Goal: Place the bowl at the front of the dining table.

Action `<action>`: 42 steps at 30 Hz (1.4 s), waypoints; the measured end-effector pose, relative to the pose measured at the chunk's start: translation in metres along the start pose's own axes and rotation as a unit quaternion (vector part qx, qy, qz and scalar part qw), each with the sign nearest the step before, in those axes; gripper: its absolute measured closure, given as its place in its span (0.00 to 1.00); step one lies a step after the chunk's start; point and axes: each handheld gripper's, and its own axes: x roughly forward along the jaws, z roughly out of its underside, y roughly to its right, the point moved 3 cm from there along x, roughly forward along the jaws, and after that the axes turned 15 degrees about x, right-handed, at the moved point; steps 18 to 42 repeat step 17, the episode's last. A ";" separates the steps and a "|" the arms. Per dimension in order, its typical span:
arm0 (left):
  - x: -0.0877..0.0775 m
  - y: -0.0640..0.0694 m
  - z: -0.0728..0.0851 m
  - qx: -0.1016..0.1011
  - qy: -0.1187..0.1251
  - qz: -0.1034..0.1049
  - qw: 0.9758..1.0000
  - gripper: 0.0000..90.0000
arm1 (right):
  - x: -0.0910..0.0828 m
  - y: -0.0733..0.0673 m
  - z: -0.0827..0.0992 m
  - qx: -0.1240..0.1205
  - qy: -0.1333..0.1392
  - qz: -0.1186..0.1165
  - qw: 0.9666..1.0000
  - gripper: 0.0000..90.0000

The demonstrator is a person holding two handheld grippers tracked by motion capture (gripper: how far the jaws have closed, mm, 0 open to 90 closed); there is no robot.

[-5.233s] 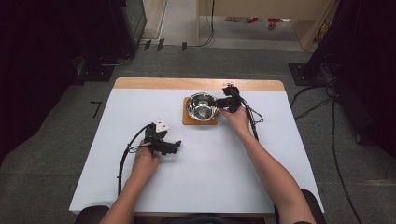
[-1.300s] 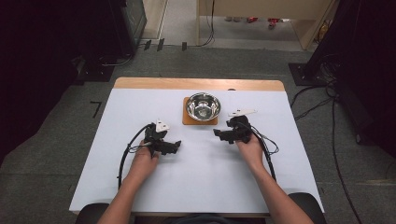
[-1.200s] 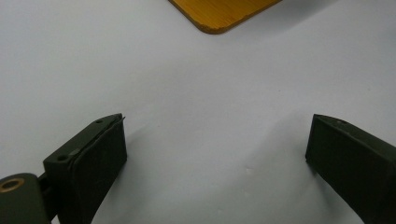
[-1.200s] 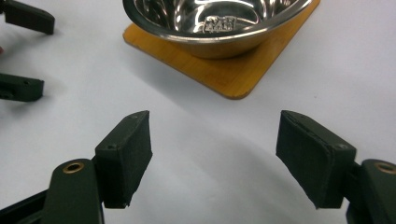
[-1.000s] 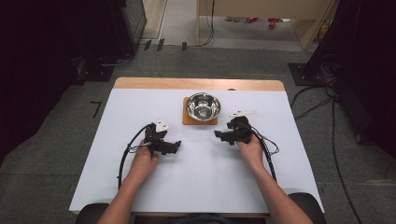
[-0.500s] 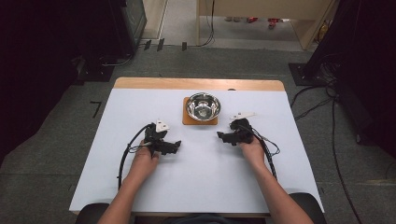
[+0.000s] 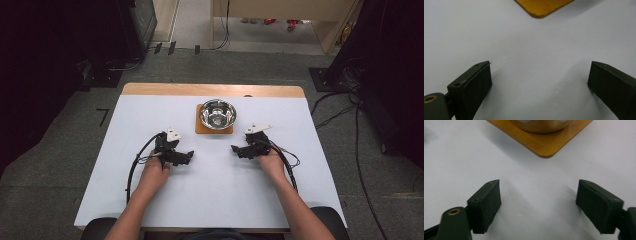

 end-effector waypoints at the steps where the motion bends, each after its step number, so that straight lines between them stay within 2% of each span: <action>1: 0.000 0.000 0.000 0.000 -0.001 0.000 1.000 0.06 | 0.000 0.000 0.000 0.000 0.000 0.000 1.000 0.21; 6: 0.000 0.000 0.000 0.000 0.000 0.000 1.000 0.06 | 0.000 -0.002 0.001 0.001 0.003 0.009 1.000 0.20; 42: 0.000 0.000 0.000 0.000 -0.001 -0.001 1.000 0.06 | 0.000 -0.002 0.001 0.002 0.003 0.009 1.000 0.20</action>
